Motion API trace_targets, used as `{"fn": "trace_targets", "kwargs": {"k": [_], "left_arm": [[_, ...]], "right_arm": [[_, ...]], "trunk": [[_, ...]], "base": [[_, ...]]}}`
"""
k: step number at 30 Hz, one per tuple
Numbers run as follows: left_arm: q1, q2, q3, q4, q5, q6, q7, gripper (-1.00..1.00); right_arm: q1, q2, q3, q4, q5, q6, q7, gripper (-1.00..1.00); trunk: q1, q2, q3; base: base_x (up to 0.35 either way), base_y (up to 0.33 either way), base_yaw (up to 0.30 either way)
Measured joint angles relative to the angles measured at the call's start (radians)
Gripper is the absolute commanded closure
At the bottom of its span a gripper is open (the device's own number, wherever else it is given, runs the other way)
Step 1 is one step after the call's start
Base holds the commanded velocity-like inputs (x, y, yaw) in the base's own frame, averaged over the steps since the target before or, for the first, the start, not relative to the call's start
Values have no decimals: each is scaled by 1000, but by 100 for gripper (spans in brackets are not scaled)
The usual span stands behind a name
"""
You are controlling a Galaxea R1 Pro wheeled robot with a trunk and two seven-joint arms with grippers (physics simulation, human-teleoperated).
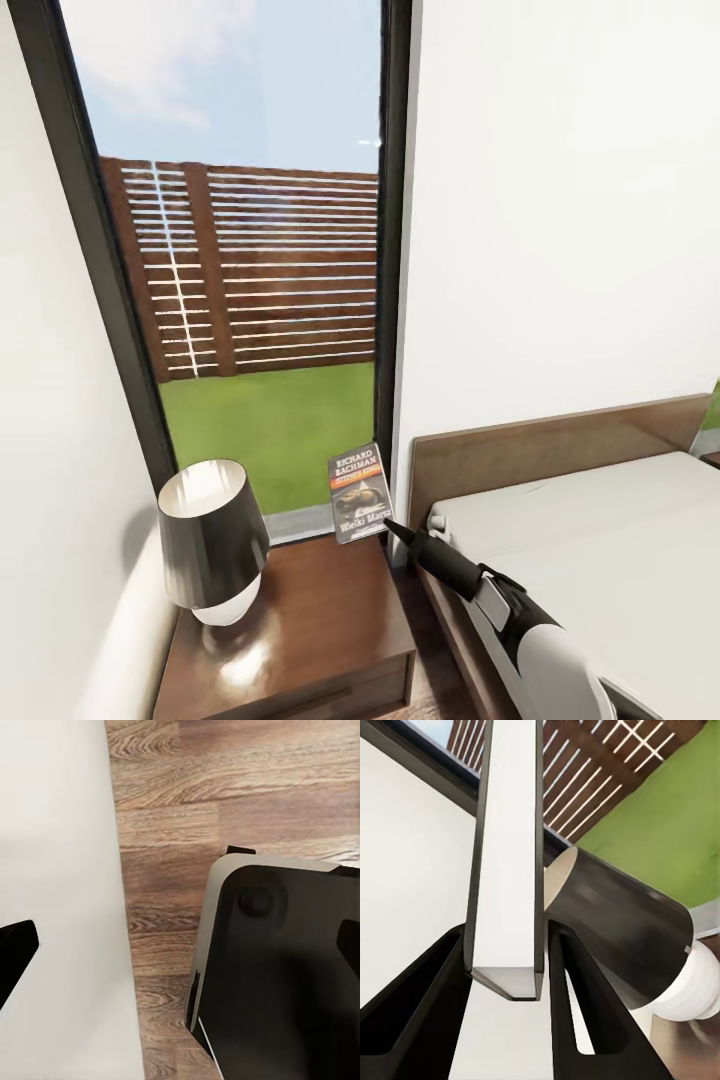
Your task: In the bedroom, move the book from the bed onto either nightstand, and place the two sandals side by side next to the bed.
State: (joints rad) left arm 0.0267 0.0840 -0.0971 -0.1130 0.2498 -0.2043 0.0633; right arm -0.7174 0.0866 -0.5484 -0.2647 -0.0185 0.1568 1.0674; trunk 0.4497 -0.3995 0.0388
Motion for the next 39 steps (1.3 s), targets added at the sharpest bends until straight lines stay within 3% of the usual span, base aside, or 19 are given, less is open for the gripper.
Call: {"fn": "trace_targets", "kwargs": {"k": [10, 21, 32, 39], "left_arm": [[0, -3, 0, -1, 1, 0, 0, -100], [0, -47, -1, -2, 1, -1, 0, -100], [0, -82, -2, -4, 3, -1, -3, -100], [0, -102, -1, -26, 5, -1, -9, -100]], "right_arm": [[3, -1, -1, 0, -1, 3, -1, 100], [5, -5, 1, 43, -1, 14, 2, 100], [5, 2, 5, 96, -1, 39, 102, 100], [5, 4, 6, 129, 6, 78, 129, 100]], "trunk": [[0, 0, 0], [0, 0, 0], [0, 0, 0], [0, 0, 0]], "base": [[0, 0, 0], [0, 0, 0], [0, 0, 0], [0, 0, 0]]}}
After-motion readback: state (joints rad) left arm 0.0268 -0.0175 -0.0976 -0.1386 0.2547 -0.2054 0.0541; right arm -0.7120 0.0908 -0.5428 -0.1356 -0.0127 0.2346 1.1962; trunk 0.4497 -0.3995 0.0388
